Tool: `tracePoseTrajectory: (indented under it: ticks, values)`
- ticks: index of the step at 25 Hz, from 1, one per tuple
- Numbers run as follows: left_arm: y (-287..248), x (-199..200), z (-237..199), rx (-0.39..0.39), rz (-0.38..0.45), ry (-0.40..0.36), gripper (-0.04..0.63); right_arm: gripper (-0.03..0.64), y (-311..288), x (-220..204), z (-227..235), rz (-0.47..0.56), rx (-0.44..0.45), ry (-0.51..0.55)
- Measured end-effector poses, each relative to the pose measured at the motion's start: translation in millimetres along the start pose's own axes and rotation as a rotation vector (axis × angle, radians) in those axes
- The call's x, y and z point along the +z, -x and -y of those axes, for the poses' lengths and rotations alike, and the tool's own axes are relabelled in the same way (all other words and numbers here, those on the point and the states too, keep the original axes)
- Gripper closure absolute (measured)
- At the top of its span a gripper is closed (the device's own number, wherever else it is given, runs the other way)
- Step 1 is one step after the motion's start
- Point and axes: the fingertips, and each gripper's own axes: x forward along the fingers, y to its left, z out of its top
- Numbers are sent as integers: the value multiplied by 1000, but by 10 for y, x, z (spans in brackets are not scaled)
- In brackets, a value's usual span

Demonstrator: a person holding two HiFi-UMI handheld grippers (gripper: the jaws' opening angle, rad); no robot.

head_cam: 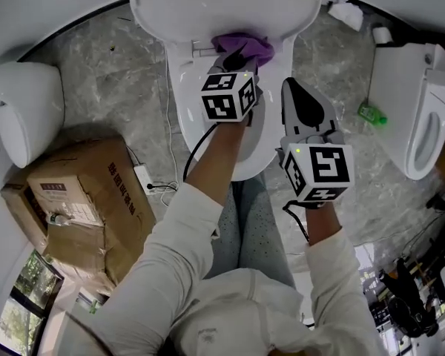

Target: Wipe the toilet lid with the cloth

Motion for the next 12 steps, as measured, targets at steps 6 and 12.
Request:
tracePoseTrajectory:
  ticks: [6,12]
  values:
    - [489,83,54,1,27,12,581,601,82,-114,-152,-33,14,10]
    - [889,201,249,-22,65,-10,581,601,200,-157,-244,-32,9,13]
